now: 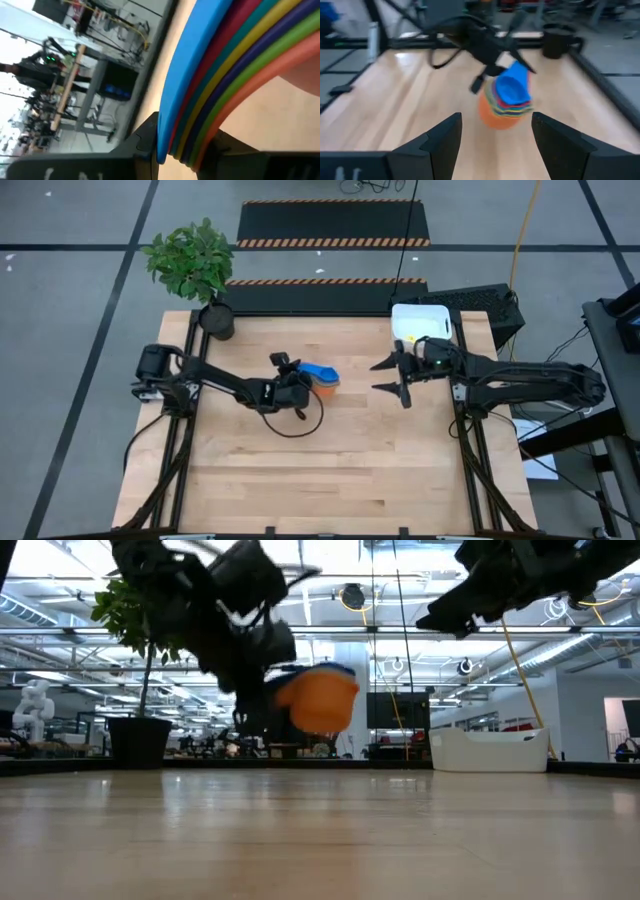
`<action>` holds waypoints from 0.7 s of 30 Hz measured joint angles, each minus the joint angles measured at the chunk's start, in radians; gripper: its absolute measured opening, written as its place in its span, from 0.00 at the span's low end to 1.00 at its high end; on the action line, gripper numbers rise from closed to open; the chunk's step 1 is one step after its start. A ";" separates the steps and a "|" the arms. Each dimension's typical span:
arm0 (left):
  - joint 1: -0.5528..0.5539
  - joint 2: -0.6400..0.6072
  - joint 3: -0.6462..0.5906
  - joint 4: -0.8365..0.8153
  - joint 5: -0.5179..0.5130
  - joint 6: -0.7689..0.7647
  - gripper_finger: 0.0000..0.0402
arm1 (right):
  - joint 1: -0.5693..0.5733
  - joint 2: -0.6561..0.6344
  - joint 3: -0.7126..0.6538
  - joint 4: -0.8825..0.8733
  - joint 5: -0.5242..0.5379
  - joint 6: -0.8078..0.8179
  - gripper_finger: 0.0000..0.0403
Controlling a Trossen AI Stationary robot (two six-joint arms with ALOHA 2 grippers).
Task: Nest measuring cups in basket
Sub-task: Put the stacked measuring cups into the white bin
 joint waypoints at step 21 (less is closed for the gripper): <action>0.219 -0.022 0.475 0.118 0.038 0.520 0.19 | 0.002 -0.307 0.034 -0.395 0.477 0.090 0.58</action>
